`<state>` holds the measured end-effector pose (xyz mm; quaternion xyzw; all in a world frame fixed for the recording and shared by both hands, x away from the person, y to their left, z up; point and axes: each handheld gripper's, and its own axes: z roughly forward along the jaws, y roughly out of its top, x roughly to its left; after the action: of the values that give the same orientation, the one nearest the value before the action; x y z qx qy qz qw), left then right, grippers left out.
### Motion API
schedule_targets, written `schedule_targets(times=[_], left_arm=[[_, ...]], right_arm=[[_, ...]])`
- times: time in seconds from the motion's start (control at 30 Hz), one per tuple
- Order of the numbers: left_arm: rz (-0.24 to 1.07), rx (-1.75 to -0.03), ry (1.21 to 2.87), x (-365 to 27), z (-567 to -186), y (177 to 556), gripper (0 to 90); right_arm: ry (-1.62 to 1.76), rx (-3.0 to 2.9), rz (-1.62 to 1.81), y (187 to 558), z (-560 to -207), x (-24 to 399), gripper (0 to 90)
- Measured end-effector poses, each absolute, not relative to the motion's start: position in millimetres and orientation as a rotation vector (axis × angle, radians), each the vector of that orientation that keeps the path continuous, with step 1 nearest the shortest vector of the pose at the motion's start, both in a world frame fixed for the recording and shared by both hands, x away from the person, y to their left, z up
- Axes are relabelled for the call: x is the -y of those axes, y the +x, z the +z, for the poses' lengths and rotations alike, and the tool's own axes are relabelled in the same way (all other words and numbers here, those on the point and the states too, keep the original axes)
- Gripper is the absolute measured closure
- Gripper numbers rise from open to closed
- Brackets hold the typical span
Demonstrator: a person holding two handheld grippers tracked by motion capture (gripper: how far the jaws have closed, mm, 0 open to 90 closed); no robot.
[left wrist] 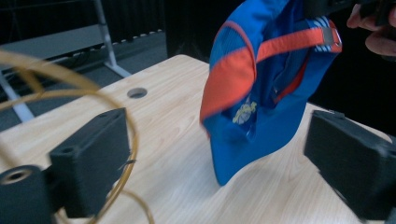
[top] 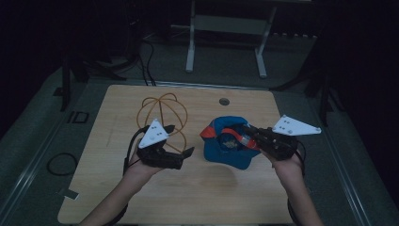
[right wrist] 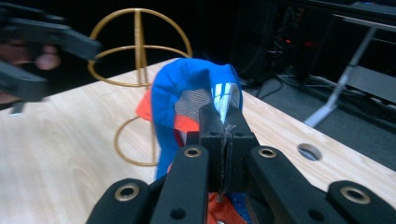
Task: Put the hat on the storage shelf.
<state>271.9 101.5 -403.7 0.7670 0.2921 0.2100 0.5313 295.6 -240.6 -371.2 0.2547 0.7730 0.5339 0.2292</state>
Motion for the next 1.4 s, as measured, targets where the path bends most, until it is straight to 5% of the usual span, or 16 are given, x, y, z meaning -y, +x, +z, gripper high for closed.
schedule_targets(times=[0.47,0.5,0.53,0.8,1.13,1.4], left_arm=[[0.507,-0.551,1.921,-30.1,-375.5,304.5,22.2],[0.511,-0.552,1.931,-27.3,-375.3,305.8,24.3],[0.523,-0.550,1.922,-26.3,-375.2,306.3,36.2],[0.468,-0.577,1.942,-15.8,-379.5,316.0,48.5],[0.466,-0.589,1.944,-12.4,-385.8,314.4,85.6],[0.504,-0.565,1.981,-11.1,-386.1,311.6,89.6]], right_arm=[[0.641,-2.145,1.499,287.2,-364.8,234.6,88.7],[0.637,-2.148,1.501,287.1,-364.8,234.0,88.7],[0.630,-2.152,1.505,286.5,-364.9,232.5,88.6],[0.599,-2.174,1.512,284.3,-366.7,223.9,88.6],[0.579,-2.205,1.519,284.8,-370.8,210.0,88.6],[0.565,-2.209,1.506,280.9,-372.3,203.7,88.5]])
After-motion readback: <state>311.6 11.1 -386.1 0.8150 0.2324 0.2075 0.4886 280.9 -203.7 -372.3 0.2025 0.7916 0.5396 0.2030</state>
